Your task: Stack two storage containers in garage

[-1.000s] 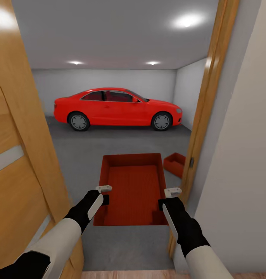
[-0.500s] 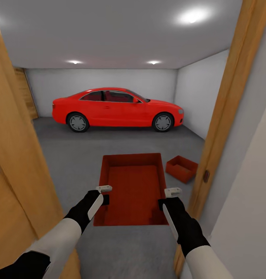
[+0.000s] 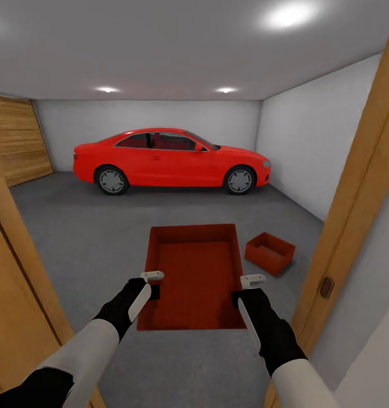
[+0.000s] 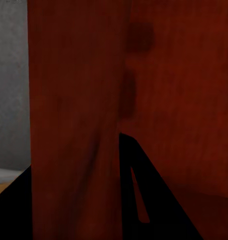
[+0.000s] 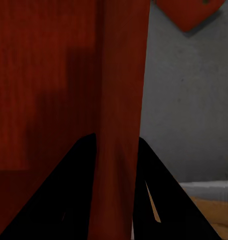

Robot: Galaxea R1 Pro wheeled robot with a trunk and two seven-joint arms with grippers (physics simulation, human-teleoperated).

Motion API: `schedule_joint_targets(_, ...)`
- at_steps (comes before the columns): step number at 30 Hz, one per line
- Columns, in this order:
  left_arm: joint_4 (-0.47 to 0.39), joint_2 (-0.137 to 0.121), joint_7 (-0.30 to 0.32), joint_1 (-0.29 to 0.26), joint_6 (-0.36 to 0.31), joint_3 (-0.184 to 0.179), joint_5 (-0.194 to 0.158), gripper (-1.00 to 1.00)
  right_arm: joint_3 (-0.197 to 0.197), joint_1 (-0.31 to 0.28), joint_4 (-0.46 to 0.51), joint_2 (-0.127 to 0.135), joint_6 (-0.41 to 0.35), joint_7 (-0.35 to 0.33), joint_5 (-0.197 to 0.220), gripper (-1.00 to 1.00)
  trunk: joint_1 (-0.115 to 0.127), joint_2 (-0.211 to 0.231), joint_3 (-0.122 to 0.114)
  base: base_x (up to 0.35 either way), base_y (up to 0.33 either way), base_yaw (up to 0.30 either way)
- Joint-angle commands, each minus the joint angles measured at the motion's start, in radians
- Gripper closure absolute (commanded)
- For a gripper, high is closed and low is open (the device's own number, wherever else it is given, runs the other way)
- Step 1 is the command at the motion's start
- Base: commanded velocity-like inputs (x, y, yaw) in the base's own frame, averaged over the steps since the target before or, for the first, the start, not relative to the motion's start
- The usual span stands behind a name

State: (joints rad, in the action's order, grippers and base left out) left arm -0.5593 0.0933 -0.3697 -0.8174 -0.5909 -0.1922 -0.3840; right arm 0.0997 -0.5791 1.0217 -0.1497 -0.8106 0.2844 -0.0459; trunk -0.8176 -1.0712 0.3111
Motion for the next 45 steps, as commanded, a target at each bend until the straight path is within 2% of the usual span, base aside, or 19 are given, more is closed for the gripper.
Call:
schedule_joint_targets(1,-0.002,0.025,0.002,0.0,0.009,0.002,0.03,1.0,0.039,0.001,-0.002,-0.025,0.004,-0.004,0.032,1.0,0.0,0.0,0.0,0.337,0.0,0.058)
schedule_joint_targets(9,-0.002,0.025,0.002,0.0,0.009,0.002,0.03,1.0,0.038,0.001,-0.002,-0.025,0.004,-0.004,0.032,1.0,0.0,0.0,0.0,0.337,0.0,0.095)
schedule_joint_targets(45,-0.002,0.025,0.002,0.0,0.009,0.002,0.03,1.0,0.038,0.001,-0.002,-0.025,0.004,-0.004,0.033,1.0,0.0,0.0,0.0,0.336,0.005,0.001)
